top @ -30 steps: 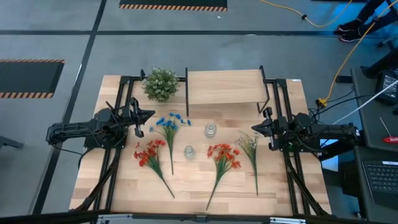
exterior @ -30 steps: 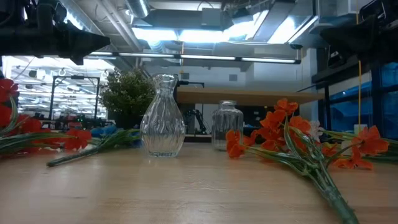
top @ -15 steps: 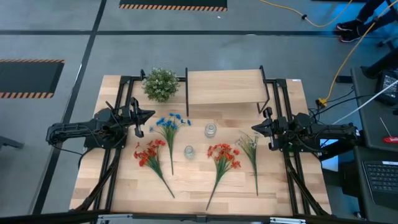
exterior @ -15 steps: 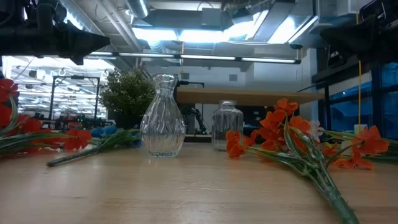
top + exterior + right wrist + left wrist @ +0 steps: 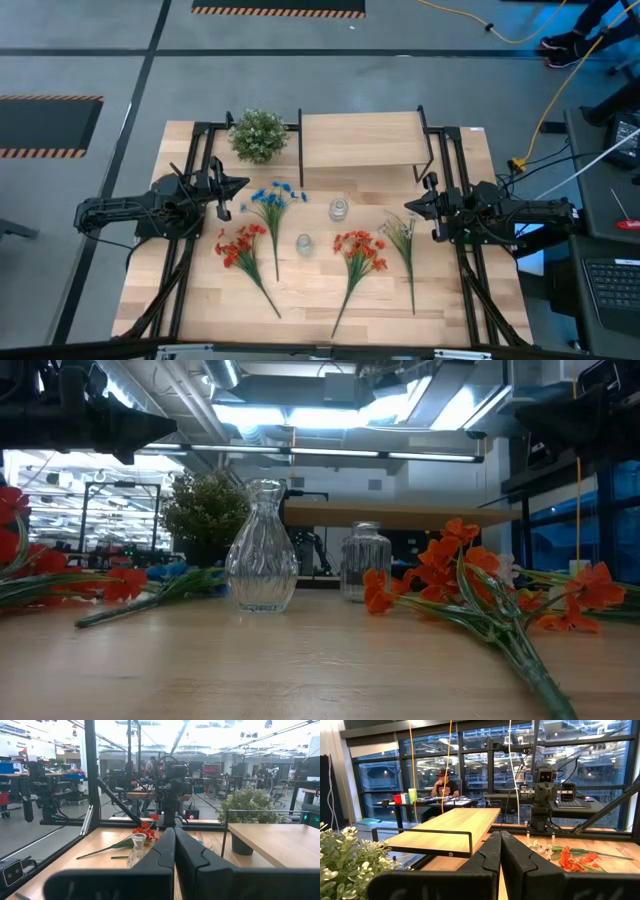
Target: Pick and place flowers into a vace then onto a shelf
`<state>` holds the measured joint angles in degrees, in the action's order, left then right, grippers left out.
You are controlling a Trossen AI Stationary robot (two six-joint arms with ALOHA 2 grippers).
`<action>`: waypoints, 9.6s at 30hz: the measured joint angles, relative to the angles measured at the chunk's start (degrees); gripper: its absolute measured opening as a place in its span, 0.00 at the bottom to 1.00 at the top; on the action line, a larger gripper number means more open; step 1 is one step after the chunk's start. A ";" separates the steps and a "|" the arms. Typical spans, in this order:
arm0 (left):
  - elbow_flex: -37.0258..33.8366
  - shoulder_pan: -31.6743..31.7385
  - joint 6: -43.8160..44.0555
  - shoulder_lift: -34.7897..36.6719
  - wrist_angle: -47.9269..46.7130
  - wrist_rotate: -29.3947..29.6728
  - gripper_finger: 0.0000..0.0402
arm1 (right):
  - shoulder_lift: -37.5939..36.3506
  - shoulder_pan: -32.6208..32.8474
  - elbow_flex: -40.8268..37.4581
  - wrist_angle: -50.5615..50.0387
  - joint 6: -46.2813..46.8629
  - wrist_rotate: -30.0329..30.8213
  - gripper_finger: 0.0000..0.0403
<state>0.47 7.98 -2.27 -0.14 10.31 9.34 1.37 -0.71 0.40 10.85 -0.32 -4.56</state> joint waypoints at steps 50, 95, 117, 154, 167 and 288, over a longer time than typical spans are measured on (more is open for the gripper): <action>0.00 -0.01 8.99 -2.79 -8.38 -2.09 0.01 | 0.00 0.00 0.00 0.03 -0.10 1.64 0.01; 15.10 3.84 -3.01 -38.73 2.97 -5.06 0.01 | 45.79 9.63 32.33 -23.33 21.58 18.09 0.00; 15.21 3.77 -3.05 -38.73 3.04 -11.85 0.01 | 77.01 36.77 58.17 -40.12 56.83 34.51 0.00; 15.21 3.77 -3.02 -38.71 3.30 -11.72 0.01 | 107.29 39.38 85.49 -64.69 100.07 31.39 0.11; 15.19 3.77 -3.01 -38.71 3.30 -11.74 0.01 | 107.29 39.39 85.49 -64.73 104.89 30.29 0.55; 15.17 3.76 -2.89 -38.75 3.23 -11.75 0.01 | 93.78 40.63 80.57 -81.29 99.72 38.08 0.01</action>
<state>15.64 11.74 -5.16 -38.89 13.54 -2.41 95.15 39.92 80.96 -70.44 99.40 33.52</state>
